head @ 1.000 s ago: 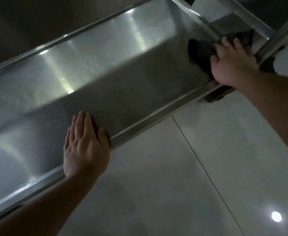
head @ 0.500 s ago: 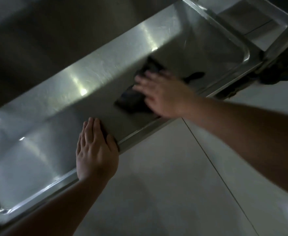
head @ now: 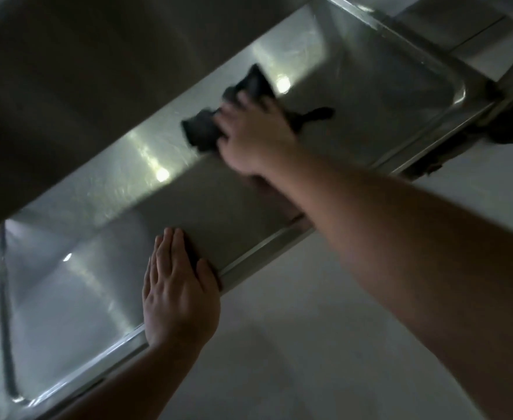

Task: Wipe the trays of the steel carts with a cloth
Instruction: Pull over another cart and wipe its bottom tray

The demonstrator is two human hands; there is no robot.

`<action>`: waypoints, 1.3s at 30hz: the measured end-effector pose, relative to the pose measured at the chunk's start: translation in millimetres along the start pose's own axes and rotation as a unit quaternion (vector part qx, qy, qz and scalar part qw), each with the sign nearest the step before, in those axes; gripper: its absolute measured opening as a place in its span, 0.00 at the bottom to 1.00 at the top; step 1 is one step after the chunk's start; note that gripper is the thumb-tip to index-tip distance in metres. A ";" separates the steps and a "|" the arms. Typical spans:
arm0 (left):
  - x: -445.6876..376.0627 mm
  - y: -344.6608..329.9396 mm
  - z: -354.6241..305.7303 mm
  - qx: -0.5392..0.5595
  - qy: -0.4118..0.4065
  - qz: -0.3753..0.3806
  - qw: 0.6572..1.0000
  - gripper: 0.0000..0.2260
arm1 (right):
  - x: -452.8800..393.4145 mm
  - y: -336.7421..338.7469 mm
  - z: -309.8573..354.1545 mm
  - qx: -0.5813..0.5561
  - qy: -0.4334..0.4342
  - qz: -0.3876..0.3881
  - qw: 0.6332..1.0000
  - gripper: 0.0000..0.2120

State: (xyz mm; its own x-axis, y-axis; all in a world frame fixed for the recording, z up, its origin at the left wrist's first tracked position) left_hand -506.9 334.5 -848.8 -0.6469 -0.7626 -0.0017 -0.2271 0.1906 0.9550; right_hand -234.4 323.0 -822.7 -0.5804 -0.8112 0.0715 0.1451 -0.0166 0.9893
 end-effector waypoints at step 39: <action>-6.0 -2.4 0.7 0.010 -0.011 0.014 1.000 0.31 | 75.5 0.2 -155.0 0.014 -0.279 -0.013 0.960 0.27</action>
State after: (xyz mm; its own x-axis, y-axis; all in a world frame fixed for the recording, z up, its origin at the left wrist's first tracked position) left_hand -503.0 339.1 -851.4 -0.6690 -0.7430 0.0176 -0.2239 0.2241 0.9485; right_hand -154.0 171.1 -836.8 -0.9241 -0.3701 0.0952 0.1067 -0.0107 0.9942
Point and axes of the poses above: each hand's wrist, its own x-axis away from the middle knuckle, its own y-axis out of the back of the hand, z = x × y, the point moved 6 cm from there along -x, towards the middle knuckle, and after that the axes turned 8 degrees about x, right-handed, at the moved point
